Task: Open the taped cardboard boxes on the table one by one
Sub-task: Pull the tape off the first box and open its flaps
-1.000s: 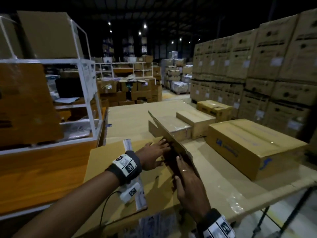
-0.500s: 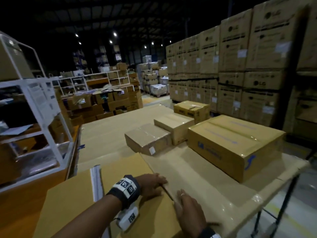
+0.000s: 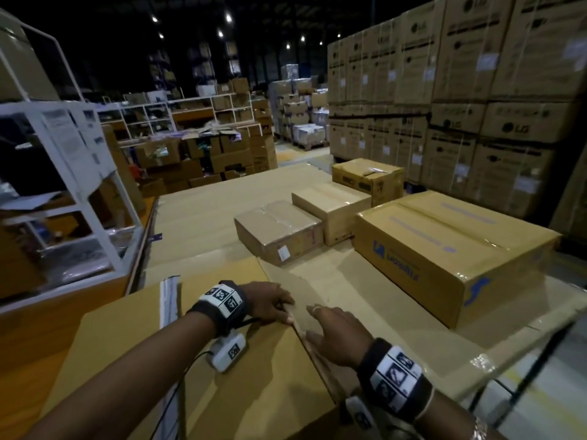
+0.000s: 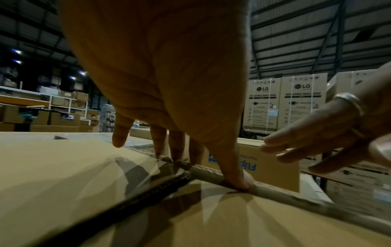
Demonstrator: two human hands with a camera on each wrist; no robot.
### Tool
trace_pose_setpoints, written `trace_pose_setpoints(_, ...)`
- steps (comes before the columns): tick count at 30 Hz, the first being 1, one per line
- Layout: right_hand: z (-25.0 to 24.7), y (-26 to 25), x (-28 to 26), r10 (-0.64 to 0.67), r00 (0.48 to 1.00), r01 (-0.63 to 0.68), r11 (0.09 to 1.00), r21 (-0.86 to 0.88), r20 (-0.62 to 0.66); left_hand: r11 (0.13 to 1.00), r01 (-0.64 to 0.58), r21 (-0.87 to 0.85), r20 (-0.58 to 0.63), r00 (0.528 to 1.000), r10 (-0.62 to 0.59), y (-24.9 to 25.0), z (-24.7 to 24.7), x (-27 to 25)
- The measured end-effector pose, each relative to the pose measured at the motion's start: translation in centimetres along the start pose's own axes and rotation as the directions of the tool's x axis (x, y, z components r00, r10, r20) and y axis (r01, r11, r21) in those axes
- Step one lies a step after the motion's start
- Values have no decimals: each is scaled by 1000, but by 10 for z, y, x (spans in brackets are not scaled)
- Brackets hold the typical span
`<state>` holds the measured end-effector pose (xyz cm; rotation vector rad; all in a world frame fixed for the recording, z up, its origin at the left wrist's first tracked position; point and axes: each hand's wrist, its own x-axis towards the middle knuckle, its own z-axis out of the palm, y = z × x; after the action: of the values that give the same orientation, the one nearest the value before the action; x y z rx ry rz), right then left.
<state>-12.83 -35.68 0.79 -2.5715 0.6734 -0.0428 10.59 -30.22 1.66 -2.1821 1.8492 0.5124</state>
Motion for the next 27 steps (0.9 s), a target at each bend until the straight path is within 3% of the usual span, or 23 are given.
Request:
trace_pose_setpoints(5, -7, -5, 48, 0, 987, 26, 986, -163, 159, 994, 114, 0, -5, 994, -114, -21, -10, 10)
trace_pose_setpoints(8, 9, -1, 70, -18, 971, 46, 993, -113, 237, 995, 98, 35, -5, 995, -98, -29, -9, 15)
trace_pose_setpoints(12, 27, 8, 79, -46, 968, 57, 998, -40, 245, 995, 87, 57, -44, 995, -84, -33, -4, 21)
trace_pose_setpoints(17, 19, 10, 76, -64, 957, 69, 998, -6, 285, 990, 98, 100, -36, 995, -95, -27, -2, 14)
trace_pose_setpoints(24, -34, -2, 43, -194, 895, 224, 974, -28, 403, 999, 39, -14, -84, 996, -40, -8, -30, -57)
trace_pose_setpoints(27, -47, -24, 25, -274, 867, 311, 950, -23, 417, 996, 92, -17, -49, 994, -93, 2, -30, -104)
